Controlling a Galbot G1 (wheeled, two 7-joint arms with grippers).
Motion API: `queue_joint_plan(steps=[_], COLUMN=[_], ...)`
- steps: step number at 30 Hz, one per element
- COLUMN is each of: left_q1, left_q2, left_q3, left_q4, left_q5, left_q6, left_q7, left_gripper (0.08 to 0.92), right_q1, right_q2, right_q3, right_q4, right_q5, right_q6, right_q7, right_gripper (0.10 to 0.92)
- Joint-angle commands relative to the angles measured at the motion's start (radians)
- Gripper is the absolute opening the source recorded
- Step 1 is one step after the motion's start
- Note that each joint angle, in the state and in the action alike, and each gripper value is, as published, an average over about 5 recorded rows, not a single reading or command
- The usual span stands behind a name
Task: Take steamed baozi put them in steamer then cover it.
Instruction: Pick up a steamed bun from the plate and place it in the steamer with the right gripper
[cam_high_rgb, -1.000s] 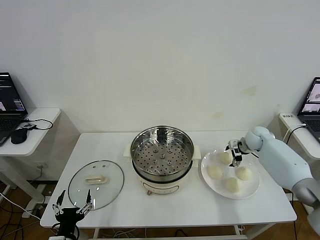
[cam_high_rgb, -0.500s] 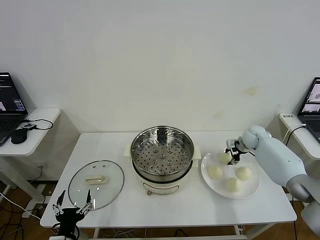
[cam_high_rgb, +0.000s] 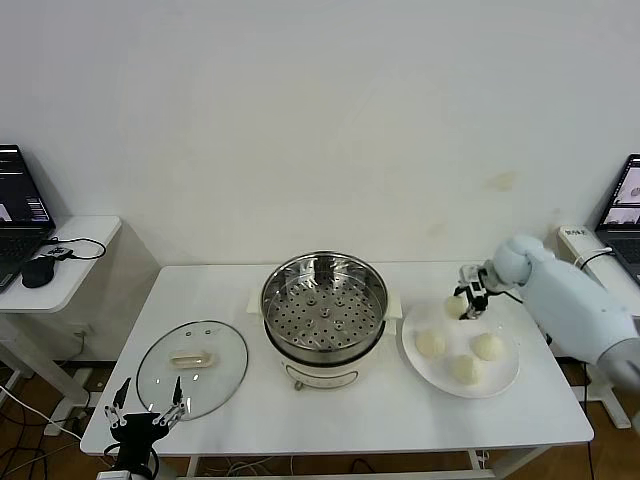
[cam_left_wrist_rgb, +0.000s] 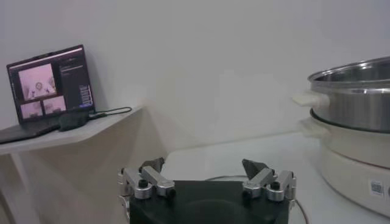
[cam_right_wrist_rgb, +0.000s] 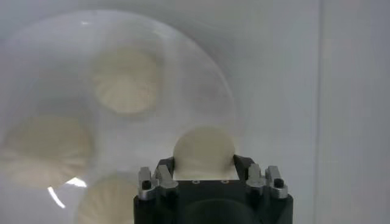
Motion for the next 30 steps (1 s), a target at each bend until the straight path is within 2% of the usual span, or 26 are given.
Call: queue_joint_plan(steps=[1,11,17,23,30], left_q1=[-0.005,-0.015,-0.013,-0.010,-0.013], left_q2=[0.001,0.010,0.015,0.012,0.018], left_q3=[0.008,-0.005,-0.022,-0.034,-0.044], left_q4=[-0.007,-0.012,-0.019,-0.028,-0.028], left_q5=[-0.001,-0.006,-0.014,-0.024,-0.038], left_q6=[0.001,0.001,0.001,0.000,-0.001], left_q7=[0.000,0.002,0.003,0.004,0.006], left_gripper=[0.823,0.823,0.823,0.823,0.823], right_q1=[0.331,0.544,0.579,0.549,0.483], right_q2=[-0.117,0.077,0.233,0.353,0.415], right_q3=[-0.266,-0.451,-0.509,-0.560,-0.628], right_q4=[0.265,0.307,0.280,0.217,0.158], right_q5=[0.293,0.435,0.456,0.349,0.205], right_q6=[-0.054,-0.053,0.031,0.178,0.309], right_q7=[-0.012,0.021,0.048,0.072,0.105], right_gripper=[0.628,0.635,0.636,0.644,0.645])
